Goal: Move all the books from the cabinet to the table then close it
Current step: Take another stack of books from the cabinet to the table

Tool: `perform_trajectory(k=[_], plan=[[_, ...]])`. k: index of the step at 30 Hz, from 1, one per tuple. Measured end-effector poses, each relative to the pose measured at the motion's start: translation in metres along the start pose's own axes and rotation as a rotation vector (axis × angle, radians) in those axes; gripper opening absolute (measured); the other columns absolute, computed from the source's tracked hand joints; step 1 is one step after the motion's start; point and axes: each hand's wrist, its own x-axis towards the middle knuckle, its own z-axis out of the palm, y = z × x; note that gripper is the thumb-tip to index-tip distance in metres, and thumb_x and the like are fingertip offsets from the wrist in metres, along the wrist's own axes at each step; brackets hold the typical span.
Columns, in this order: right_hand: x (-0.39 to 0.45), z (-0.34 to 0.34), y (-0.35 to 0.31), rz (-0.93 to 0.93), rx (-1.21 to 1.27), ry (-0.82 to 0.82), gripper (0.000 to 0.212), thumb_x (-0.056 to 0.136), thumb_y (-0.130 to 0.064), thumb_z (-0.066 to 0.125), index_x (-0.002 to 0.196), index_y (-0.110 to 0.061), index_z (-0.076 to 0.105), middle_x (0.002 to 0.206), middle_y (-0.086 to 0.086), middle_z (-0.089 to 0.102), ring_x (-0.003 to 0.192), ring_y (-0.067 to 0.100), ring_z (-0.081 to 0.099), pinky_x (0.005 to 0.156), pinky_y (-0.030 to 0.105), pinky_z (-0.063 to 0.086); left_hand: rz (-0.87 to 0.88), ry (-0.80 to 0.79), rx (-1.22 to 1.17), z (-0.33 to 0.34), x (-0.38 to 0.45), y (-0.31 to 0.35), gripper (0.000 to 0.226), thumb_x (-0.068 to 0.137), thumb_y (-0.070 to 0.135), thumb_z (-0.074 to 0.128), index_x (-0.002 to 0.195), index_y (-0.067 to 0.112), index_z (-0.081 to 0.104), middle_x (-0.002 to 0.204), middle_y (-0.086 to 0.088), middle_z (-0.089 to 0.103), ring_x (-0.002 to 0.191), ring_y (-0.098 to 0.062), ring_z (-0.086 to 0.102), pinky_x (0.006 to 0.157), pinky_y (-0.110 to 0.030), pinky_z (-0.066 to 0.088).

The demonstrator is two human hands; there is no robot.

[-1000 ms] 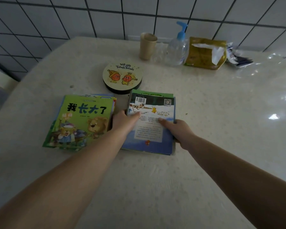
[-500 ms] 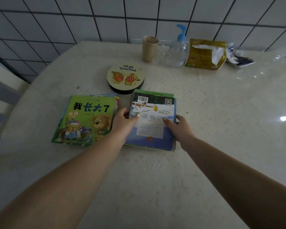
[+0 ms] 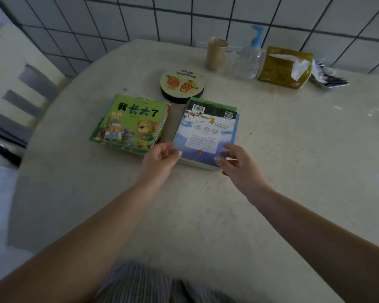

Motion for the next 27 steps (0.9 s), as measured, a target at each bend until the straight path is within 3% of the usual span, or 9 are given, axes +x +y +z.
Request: perform_trajectory(k=[3, 10, 15, 21, 23, 27], plan=[[-0.014, 0.015, 0.011, -0.005, -0.073, -0.123, 0.043, 0.083, -0.028, 0.068, 0.123, -0.022, 0.053, 0.103, -0.006, 0.058, 0.095, 0.017, 0.061, 0.090, 0.044, 0.053, -0.089, 0.032, -0.105, -0.010, -0.031, -0.019, 0.020, 0.088, 0.007, 0.063, 0.106, 0.012, 0.057, 0.075, 0.004, 0.055, 0.067, -0.008, 0.049, 0.062, -0.023, 0.040], [-0.061, 0.056, 0.015, -0.071, -0.135, -0.325, 0.043, 0.083, -0.029, 0.068, 0.123, -0.025, 0.053, 0.107, -0.006, 0.059, 0.091, 0.010, 0.061, 0.087, 0.036, 0.052, -0.154, 0.153, -0.143, -0.054, -0.108, -0.056, 0.024, 0.088, 0.013, 0.064, 0.111, 0.015, 0.058, 0.083, 0.004, 0.062, 0.072, -0.011, 0.054, 0.066, -0.026, 0.045], [-0.110, 0.096, 0.012, -0.139, -0.153, -0.433, 0.043, 0.083, -0.029, 0.069, 0.123, -0.025, 0.052, 0.107, -0.004, 0.058, 0.097, 0.014, 0.061, 0.092, 0.041, 0.052, -0.140, 0.291, -0.269, -0.094, -0.177, -0.073, 0.027, 0.088, 0.010, 0.063, 0.115, 0.013, 0.057, 0.087, 0.003, 0.062, 0.077, -0.010, 0.056, 0.071, -0.026, 0.045], [-0.226, 0.167, 0.028, -0.261, -0.230, -0.678, 0.042, 0.085, -0.025, 0.066, 0.124, -0.020, 0.052, 0.113, 0.002, 0.059, 0.099, 0.015, 0.060, 0.093, 0.041, 0.052, -0.167, 0.539, -0.364, -0.164, -0.319, -0.123, 0.016, 0.086, 0.019, 0.068, 0.097, 0.028, 0.061, 0.104, 0.000, 0.068, 0.100, -0.017, 0.064, 0.089, -0.033, 0.050], [-0.245, 0.175, 0.032, -0.285, -0.236, -0.714, 0.039, 0.086, -0.024, 0.065, 0.123, -0.019, 0.052, 0.115, 0.005, 0.059, 0.101, 0.016, 0.060, 0.092, 0.041, 0.052, -0.177, 0.559, -0.343, -0.173, -0.344, -0.131, 0.020, 0.085, 0.022, 0.068, 0.104, 0.026, 0.061, 0.104, 0.002, 0.067, 0.101, -0.016, 0.063, 0.090, -0.033, 0.051], [-0.344, 0.219, 0.050, -0.351, -0.318, -0.967, 0.034, 0.087, -0.027, 0.064, 0.119, -0.025, 0.053, 0.118, 0.004, 0.059, 0.106, 0.017, 0.059, 0.094, 0.041, 0.052, -0.189, 0.766, -0.424, -0.209, -0.467, -0.173, 0.030, 0.087, 0.020, 0.066, 0.116, 0.019, 0.059, 0.107, 0.000, 0.065, 0.104, -0.019, 0.062, 0.094, -0.037, 0.050]])
